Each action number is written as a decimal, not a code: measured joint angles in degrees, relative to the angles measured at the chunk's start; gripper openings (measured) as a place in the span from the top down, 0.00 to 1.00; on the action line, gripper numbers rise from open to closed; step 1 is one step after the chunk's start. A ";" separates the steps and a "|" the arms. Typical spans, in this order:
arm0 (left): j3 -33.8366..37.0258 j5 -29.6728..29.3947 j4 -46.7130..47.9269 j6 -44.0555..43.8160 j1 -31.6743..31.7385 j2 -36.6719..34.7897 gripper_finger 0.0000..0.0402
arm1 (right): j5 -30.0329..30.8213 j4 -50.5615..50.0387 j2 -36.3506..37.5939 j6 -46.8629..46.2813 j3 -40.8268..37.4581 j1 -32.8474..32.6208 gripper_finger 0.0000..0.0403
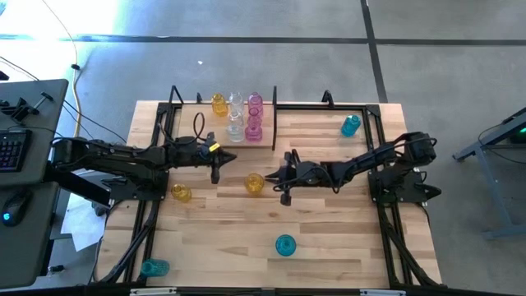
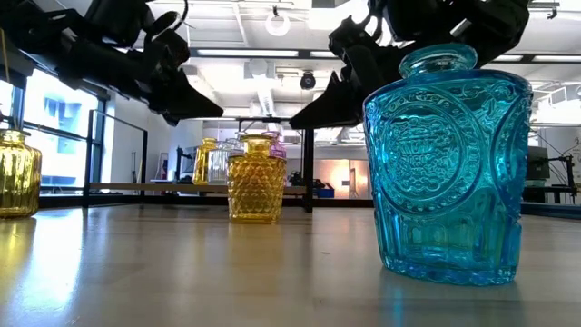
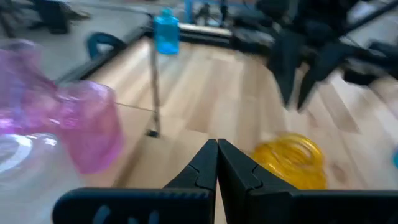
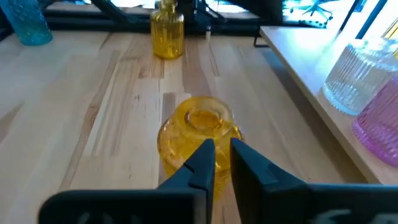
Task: Sort vases onto shelf
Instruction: Put the right yellow vase on the shelf, then put the yellow vase on the shelf
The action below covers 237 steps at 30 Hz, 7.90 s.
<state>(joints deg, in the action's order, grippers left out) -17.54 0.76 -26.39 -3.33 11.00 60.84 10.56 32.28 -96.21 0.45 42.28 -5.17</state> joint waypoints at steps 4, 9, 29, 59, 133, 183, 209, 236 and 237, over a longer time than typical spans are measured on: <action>0.00 3.63 1.52 -0.04 -0.65 0.51 1.00 | 0.02 -1.14 1.25 -0.34 0.00 0.58 0.84; -0.02 4.08 1.78 -0.04 -2.33 2.46 1.00 | -4.90 -3.53 0.09 -2.51 0.00 1.99 0.83; -0.07 7.13 1.55 -0.37 -4.33 3.54 0.79 | -17.68 -2.74 -15.66 1.54 10.50 4.63 1.00; -1.58 -6.17 -3.92 -0.13 -4.68 12.27 0.40 | -19.01 -2.45 -15.73 6.01 13.33 8.96 1.00; -10.10 -17.54 25.29 -6.19 -2.77 -4.45 0.52 | -20.19 -2.41 -15.69 8.59 13.27 9.05 1.00; -10.10 -20.48 10.91 -3.45 25.90 7.32 0.52 | -20.19 -2.90 -15.69 8.61 13.27 9.05 1.00; -10.10 -20.40 11.58 -0.79 25.68 4.76 0.39 | -20.19 -3.37 -15.69 8.60 13.27 9.05 1.00; -10.10 -18.34 32.66 6.47 6.00 -18.74 0.50 | -20.19 -8.30 -11.89 8.90 13.14 8.92 1.00; -10.10 -17.01 32.92 6.55 4.05 -18.74 0.52 | -20.19 -9.20 -11.89 8.92 13.14 8.96 1.00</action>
<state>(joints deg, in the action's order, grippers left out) -27.64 -16.26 6.53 3.21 15.05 42.10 -9.63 23.08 -108.09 9.37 55.42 3.79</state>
